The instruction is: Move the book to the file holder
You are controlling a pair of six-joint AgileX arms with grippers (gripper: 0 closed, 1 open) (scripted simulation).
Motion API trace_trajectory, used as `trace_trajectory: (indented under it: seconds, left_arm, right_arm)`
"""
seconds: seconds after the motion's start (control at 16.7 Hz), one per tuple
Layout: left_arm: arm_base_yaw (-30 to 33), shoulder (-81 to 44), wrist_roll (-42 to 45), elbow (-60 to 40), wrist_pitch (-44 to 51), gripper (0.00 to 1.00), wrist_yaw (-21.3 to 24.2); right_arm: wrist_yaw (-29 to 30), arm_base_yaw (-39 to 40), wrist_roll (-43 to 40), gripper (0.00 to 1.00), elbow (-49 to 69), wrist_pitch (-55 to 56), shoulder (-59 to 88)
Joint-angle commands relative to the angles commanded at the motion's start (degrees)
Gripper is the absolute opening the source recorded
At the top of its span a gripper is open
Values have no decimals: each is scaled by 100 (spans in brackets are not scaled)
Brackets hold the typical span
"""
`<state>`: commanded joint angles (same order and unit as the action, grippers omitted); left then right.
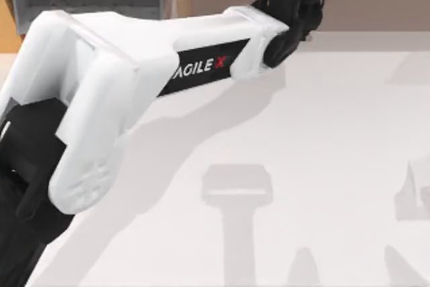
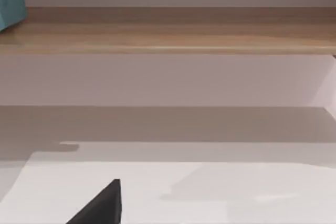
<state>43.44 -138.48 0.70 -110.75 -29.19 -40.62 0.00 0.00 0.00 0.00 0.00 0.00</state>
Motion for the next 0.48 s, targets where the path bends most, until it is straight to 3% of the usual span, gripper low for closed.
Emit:
trace_trajectory:
  seconds: [0.48]
  left_arm:
    - [31,128,174,103,53,0,26]
  right_arm:
    - [0,0,0,100,0,0,0]
